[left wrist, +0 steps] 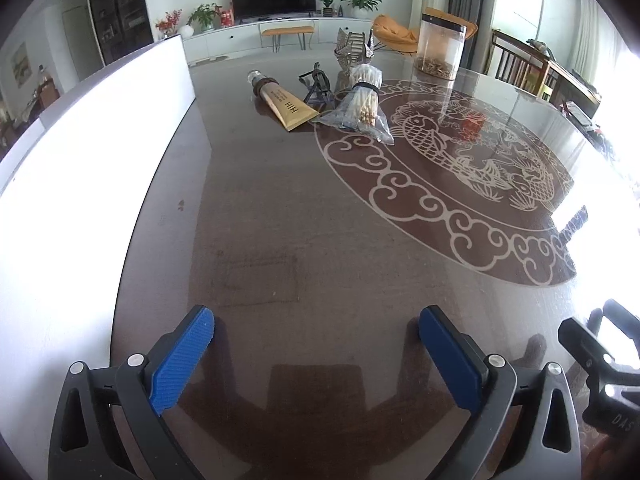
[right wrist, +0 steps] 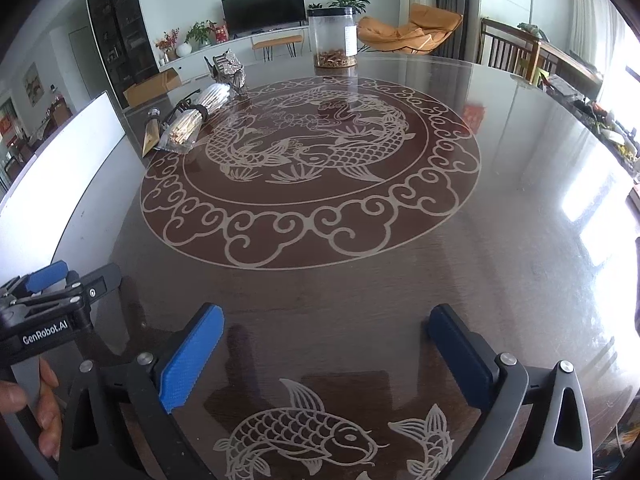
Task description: Organize objects
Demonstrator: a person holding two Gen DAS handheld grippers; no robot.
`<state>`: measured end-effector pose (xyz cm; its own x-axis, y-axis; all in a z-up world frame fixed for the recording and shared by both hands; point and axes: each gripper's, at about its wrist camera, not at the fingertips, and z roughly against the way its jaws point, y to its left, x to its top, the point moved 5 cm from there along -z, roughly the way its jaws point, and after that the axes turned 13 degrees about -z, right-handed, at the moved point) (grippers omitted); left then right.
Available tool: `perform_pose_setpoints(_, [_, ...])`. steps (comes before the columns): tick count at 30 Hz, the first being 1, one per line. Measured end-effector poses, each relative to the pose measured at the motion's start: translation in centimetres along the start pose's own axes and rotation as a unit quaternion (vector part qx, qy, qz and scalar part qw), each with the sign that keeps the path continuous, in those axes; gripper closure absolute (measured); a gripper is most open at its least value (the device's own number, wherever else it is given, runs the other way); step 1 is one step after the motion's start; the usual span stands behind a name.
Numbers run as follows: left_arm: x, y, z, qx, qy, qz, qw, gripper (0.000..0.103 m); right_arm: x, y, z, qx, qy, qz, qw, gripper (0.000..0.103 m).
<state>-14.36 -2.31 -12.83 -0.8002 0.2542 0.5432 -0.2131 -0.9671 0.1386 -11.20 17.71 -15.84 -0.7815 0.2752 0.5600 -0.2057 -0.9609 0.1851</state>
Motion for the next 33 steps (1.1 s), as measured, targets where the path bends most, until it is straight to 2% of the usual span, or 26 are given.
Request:
perform_pose_setpoints(4, [0.9, 1.0, -0.8, -0.002, 0.000, -0.003, 1.0000, 0.000, -0.2, 0.4, -0.3, -0.020, 0.003, 0.017, 1.000, 0.000])
perform_pose_setpoints(8, [1.4, 2.5, -1.3, 0.014, -0.003, 0.019, 0.9997, 0.000, -0.2, 0.5, -0.5, -0.024, 0.003, 0.022, 0.999, 0.000])
perform_pose_setpoints(17, [2.7, 2.1, -1.9, 0.022, -0.007, 0.029, 0.9993, 0.000, -0.3, 0.6, -0.6, -0.025, 0.002, 0.021, 0.999, 0.000])
perform_pose_setpoints(33, [2.6, 2.2, -2.0, 0.021, -0.009, 0.031, 0.9993, 0.000, -0.3, 0.6, -0.6, -0.025, 0.002, 0.020, 0.999, 0.000])
